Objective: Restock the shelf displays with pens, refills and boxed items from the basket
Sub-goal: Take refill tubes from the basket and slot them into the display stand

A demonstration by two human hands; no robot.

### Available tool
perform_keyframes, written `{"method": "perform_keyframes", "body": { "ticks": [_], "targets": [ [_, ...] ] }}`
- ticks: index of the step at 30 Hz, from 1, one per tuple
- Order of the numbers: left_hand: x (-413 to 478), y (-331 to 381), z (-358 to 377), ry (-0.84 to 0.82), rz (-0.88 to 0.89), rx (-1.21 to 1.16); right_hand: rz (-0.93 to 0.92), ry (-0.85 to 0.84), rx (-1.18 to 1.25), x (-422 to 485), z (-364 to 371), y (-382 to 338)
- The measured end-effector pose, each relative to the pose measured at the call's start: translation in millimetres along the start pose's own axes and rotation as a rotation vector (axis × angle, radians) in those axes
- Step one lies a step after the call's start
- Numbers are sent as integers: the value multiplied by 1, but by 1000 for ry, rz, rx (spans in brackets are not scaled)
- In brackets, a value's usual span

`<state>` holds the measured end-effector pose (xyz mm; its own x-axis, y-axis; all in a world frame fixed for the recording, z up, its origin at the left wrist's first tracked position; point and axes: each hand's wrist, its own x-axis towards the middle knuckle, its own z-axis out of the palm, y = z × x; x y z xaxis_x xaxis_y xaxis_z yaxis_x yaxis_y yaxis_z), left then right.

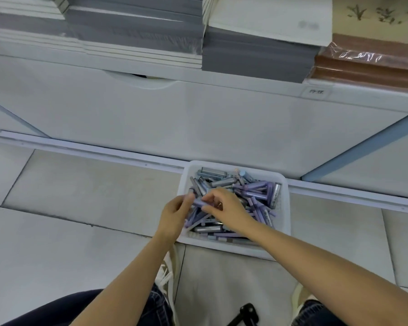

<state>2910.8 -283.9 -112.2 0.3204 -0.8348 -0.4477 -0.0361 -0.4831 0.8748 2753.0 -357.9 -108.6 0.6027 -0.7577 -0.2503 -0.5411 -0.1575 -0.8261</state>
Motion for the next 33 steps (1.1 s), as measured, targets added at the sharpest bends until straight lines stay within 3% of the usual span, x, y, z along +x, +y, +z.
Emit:
{"method": "perform_keyframes", "body": {
  "ticks": [4, 7, 9, 11, 13, 22, 25, 28, 33],
  "targets": [
    [6, 4, -1, 158, 2, -239, 7, -129, 25, 14, 9, -10],
    [13, -1, -19, 322, -64, -327, -58, -136, -175, 25, 10, 0],
    [15, -8, -31, 391, -142, -309, -103, -248, -347, 32, 15, 10],
    [15, -16, -35, 379, -191, -271, -155, -334, -555, 41, 24, 17],
    [13, -22, -36, 339, -208, -239, -208, -313, -691, 49, 32, 20],
    [10, -23, -29, 203, -231, -163, -340, -228, -872, 53, 43, 30],
    [9, -22, -30, 195, -221, -156, -379, -259, -845, 51, 43, 32],
    [9, -21, -32, 203, -199, -159, -346, -222, -665, 51, 31, 30],
    [6, -3, -24, 132, -151, -262, -2, -183, -227, 53, 1, 13]
  ]
}}
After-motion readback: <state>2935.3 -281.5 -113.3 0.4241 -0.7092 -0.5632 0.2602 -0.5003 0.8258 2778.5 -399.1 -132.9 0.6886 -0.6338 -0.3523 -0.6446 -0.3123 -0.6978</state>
